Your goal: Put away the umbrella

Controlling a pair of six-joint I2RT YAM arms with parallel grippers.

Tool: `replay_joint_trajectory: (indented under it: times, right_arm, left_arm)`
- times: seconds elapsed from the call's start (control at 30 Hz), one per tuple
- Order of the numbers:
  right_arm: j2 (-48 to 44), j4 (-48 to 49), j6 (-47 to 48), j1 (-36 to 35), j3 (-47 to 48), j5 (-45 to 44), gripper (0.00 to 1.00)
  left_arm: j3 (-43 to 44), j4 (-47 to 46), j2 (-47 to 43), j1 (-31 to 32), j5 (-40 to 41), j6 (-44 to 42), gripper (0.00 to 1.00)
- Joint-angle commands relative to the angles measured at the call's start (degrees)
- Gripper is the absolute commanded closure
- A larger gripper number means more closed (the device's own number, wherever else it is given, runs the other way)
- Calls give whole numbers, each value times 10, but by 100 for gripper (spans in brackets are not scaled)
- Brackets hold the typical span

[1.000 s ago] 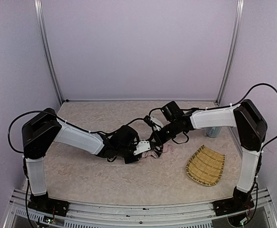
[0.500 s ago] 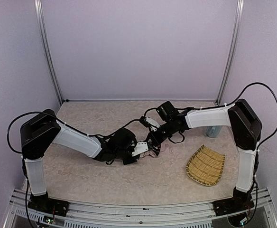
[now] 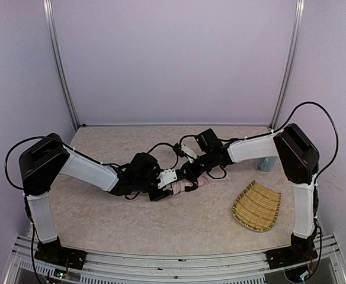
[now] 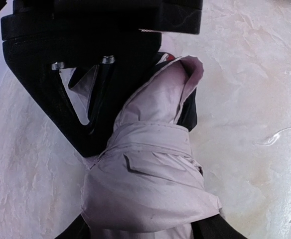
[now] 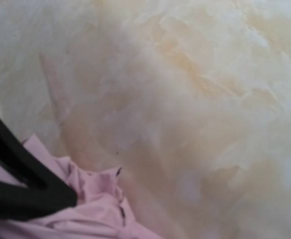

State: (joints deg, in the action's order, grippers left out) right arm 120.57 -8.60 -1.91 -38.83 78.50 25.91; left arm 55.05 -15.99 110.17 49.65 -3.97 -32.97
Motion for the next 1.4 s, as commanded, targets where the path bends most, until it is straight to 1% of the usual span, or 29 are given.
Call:
replay_joint_trajectory:
  times: [0.0,0.03,0.17,0.2,0.23,0.27,0.37,0.43,0.5,0.63,0.7,0.8,0.97,1.03,1.1,1.2,1.33,1.37]
  right_arm:
    - [71,-97,14,13,-53,-108,100]
    - [71,-95,14,13,-55,-108,100]
    - [74,-97,15,13,-54,-106,100]
    - [74,-98,14,13,-55,-106,100]
    - [74,-96,14,13,-55,-105,100]
    - [74,-95,13,13,-55,-104,100]
    - [75,-91,10,13,-54,-97,100]
    - [75,-90,9,13,-51,-93,100]
    - [75,-94,11,13,-46,-94,100]
    - [73,-98,15,13,-45,-98,100]
    - [72,-95,14,13,-46,-94,100]
    - [74,-87,12,14,-45,-83,100]
    - [72,-84,10,14,-42,-73,100]
    - [73,-84,10,14,-40,-71,100]
    - [73,-84,8,15,-37,-68,100]
    - [65,-78,4,17,-39,-60,100]
    - [54,-71,-1,25,-44,-54,100]
    - [51,-72,-2,27,-44,-58,100]
  left_arm:
    - [-11,41,-18,3,-107,17,39]
    - [-9,45,-27,2,-102,20,38]
    - [-20,65,-93,-3,-92,16,20]
    - [-25,68,-109,-5,-88,12,20]
    - [-29,70,-123,-5,-84,10,11]
    - [-33,70,-136,-5,-81,8,8]
    - [-28,69,-152,8,-80,-7,8]
    - [-13,69,-135,29,-67,-38,9]
    - [10,79,-98,36,-58,-60,11]
    - [84,122,-24,3,-51,-79,12]
    - [98,120,-8,-6,-39,-96,11]
    - [108,114,11,-15,-48,-118,10]
    - [141,153,68,-27,-40,-142,12]
    - [145,155,79,-29,-61,-141,14]
    - [149,156,91,-29,-70,-138,21]
    - [162,183,112,-34,-69,-128,44]
    - [149,197,115,-40,-81,-128,71]
    - [144,198,113,-41,-88,-128,80]
